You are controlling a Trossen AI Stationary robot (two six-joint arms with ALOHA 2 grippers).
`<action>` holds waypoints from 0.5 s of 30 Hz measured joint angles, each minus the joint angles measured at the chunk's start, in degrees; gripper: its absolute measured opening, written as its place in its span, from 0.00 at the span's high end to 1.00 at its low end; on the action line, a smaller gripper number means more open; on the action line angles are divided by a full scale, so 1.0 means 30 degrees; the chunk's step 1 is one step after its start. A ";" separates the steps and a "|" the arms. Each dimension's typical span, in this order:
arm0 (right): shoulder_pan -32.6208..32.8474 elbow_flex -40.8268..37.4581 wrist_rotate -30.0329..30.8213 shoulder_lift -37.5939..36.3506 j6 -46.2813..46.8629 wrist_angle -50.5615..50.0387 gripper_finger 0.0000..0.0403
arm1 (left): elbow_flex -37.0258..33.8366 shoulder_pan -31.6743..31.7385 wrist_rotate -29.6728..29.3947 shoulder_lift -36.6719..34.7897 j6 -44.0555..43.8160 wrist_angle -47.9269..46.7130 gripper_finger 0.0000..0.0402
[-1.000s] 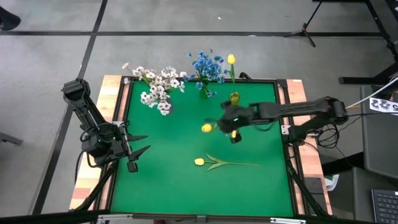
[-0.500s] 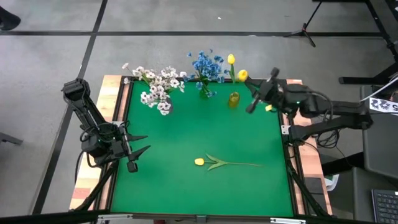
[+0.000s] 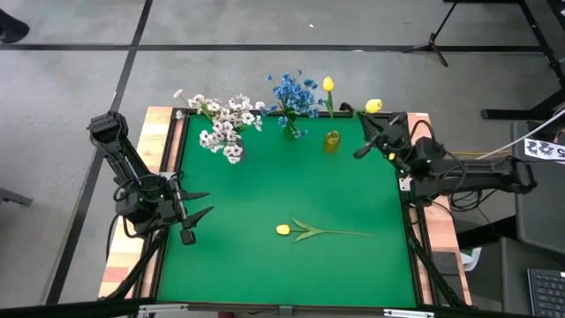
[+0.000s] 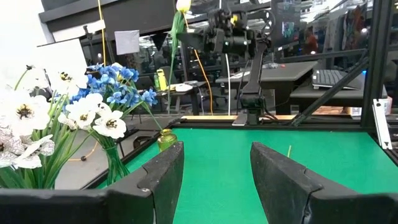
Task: Sort flowers into vase by color
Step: Put the top yellow flower into the yellow vase
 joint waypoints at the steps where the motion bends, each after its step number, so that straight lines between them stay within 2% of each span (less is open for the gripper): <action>1: -0.0177 -0.0308 -0.0029 -0.0018 0.0085 0.0311 0.99 | -0.0001 0.0000 -0.0004 -0.0006 -0.0007 0.0005 0.55; 5: -0.1183 -0.0881 -0.1552 0.0083 0.1015 0.1120 0.99 | -0.0002 0.0000 0.0002 -0.0006 -0.0022 0.0007 0.55; 10: -0.2318 -0.0918 -0.2385 0.0484 0.2495 0.0542 0.99 | -0.0002 0.0000 0.0002 -0.0006 -0.0183 0.0000 0.55; 15: -0.2456 -0.0918 -0.2734 0.0844 0.3062 0.0439 0.99 | -0.0002 0.0000 0.0002 -0.0006 -0.0277 0.0007 0.55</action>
